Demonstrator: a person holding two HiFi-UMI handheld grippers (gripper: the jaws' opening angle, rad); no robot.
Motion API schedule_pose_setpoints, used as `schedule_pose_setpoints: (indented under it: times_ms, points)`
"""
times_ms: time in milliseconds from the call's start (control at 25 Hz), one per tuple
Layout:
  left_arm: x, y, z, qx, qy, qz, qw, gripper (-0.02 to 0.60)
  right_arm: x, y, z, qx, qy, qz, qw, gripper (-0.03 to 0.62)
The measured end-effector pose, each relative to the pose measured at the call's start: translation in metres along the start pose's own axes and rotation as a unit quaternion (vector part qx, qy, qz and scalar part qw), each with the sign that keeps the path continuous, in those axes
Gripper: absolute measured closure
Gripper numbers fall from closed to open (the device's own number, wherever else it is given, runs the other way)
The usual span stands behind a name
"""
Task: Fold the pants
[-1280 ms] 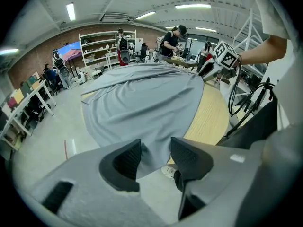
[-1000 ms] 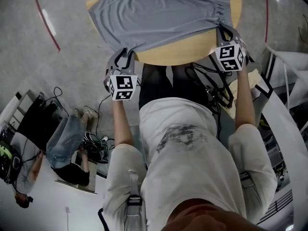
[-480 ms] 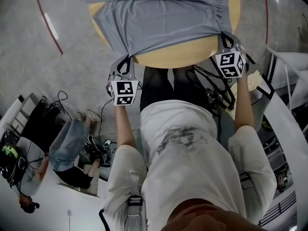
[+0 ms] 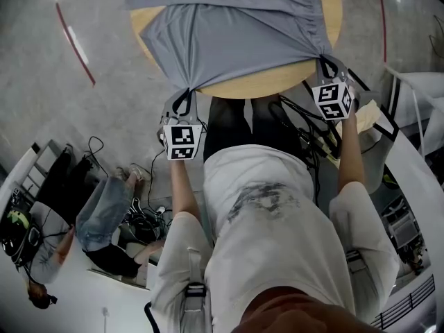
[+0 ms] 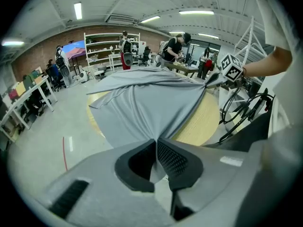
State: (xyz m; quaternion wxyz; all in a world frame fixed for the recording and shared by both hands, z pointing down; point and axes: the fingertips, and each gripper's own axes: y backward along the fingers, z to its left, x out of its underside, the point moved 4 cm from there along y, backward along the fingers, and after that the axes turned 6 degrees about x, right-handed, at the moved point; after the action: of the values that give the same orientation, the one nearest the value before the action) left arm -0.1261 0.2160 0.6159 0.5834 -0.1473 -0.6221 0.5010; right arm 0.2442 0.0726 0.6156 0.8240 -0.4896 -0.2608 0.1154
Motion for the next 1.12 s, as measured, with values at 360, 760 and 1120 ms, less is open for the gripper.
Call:
schedule_pose_setpoints:
  times_ms: [360,760,1120]
  points:
    - [0.004,0.024,-0.010,0.009,-0.005,0.000,0.9999,0.557,0.016,0.028,0.016,0.001,-0.016,0.015,1.000,0.579]
    - [-0.012,0.042,0.009,0.002,-0.008,-0.022,0.9997,0.558,-0.006,0.047,0.017,0.025,-0.030,0.006,0.999,0.578]
    - [-0.039,0.050,0.027,-0.002,-0.009,-0.048,0.9988,0.558,-0.026,0.052,0.003,0.042,-0.035,-0.002,0.999,0.577]
